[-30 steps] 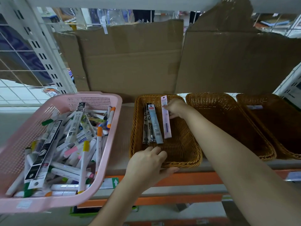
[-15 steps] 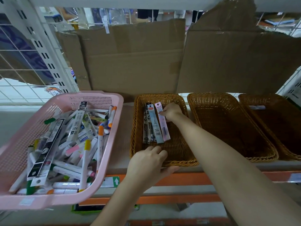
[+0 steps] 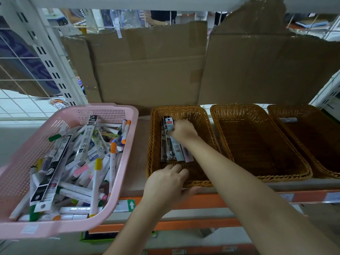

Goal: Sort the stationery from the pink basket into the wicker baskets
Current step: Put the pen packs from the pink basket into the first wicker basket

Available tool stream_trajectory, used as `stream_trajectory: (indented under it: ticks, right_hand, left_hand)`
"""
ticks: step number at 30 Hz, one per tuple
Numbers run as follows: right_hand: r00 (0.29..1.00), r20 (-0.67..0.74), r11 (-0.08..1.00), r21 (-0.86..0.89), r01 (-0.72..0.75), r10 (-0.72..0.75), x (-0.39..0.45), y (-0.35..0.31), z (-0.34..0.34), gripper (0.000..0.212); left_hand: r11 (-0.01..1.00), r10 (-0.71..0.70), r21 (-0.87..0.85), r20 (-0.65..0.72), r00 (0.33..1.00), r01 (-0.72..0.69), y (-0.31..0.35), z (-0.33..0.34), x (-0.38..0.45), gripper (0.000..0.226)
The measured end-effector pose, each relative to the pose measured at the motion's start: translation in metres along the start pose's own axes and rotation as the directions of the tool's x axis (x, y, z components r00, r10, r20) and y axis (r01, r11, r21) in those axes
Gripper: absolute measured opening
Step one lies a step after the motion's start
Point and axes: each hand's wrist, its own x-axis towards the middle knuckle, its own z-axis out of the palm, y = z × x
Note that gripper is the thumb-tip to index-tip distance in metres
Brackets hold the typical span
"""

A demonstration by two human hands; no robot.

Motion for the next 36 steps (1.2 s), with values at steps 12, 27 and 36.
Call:
stream_trajectory:
  ticks: [12, 27, 36]
  right_hand:
    - [0.996, 0.005, 0.995, 0.051, -0.085, 0.085, 0.008, 0.005, -0.009, 0.031]
    - [0.962, 0.005, 0.947, 0.174, -0.270, 0.273, 0.027, 0.018, 0.006, 0.004]
    - [0.994, -0.086, 0.994, 0.086, -0.064, 0.071, -0.014, 0.016, -0.017, 0.017]
  left_hand:
    - [0.999, 0.008, -0.043, -0.031, 0.999, -0.009, -0.001, 0.001, -0.001, 0.054]
    - [1.000, 0.017, -0.025, -0.064, 0.998, -0.019, -0.002, 0.004, -0.001, 0.050]
    - [0.993, -0.018, -0.113, 0.062, 0.998, 0.024, -0.007, 0.007, -0.001, 0.065]
